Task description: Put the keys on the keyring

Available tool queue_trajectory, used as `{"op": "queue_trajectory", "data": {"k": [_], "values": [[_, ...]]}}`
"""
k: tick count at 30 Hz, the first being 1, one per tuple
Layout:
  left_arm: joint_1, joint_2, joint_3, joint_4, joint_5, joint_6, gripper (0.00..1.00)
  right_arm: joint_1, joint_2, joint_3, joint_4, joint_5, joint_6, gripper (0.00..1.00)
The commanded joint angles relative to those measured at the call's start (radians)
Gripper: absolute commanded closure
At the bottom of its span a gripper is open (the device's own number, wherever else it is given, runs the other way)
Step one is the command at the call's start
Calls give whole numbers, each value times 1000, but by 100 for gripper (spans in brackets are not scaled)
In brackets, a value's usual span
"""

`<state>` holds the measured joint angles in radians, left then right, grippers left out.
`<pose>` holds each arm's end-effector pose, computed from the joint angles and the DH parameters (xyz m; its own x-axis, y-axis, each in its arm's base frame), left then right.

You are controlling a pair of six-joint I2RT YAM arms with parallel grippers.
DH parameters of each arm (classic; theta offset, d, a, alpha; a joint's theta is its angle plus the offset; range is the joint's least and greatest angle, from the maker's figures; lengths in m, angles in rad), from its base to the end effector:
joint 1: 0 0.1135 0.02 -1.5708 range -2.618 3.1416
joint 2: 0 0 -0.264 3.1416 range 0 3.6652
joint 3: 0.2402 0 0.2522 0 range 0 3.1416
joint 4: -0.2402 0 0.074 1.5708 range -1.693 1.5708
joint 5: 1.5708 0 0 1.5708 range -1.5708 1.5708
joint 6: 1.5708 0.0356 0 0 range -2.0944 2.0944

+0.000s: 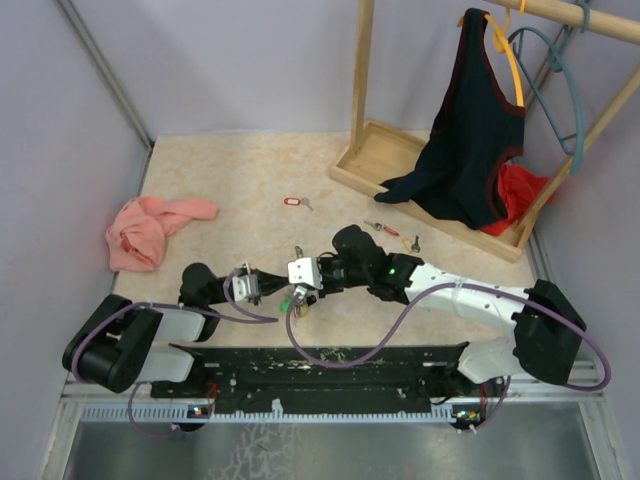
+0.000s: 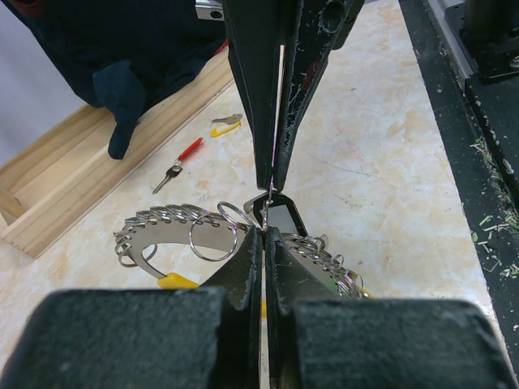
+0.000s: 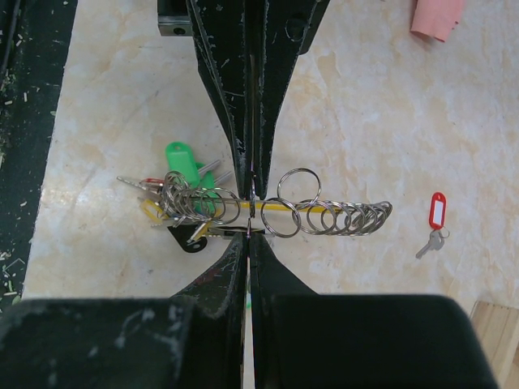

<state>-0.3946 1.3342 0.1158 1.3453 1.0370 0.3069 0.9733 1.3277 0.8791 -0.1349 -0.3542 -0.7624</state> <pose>0.1639 -0.1015 0.1726 0.4086 -0.0037 -0.9127 0.9027 0.1495 0.4035 0.1545 0.2490 0.2584 0.4239 -0.5286 -0.7355 -0.8926 -0.1060 -0.4382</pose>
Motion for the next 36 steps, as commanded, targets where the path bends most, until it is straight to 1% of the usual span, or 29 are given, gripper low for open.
{"op": "queue_trajectory", "data": {"k": [1,13,23,36], "values": [[3,0,27,37,27,-7,100,18,-4,52,46,-28,12,100],[5,5,28,55,36,-19,100,18,8,61,41,-31,20,100],[5,3,24,50,21,-12,100,18,-7,63,8,1,23,100],[4,8,29,46,34,-15,100,18,2,69,13,-9,31,100]]}}
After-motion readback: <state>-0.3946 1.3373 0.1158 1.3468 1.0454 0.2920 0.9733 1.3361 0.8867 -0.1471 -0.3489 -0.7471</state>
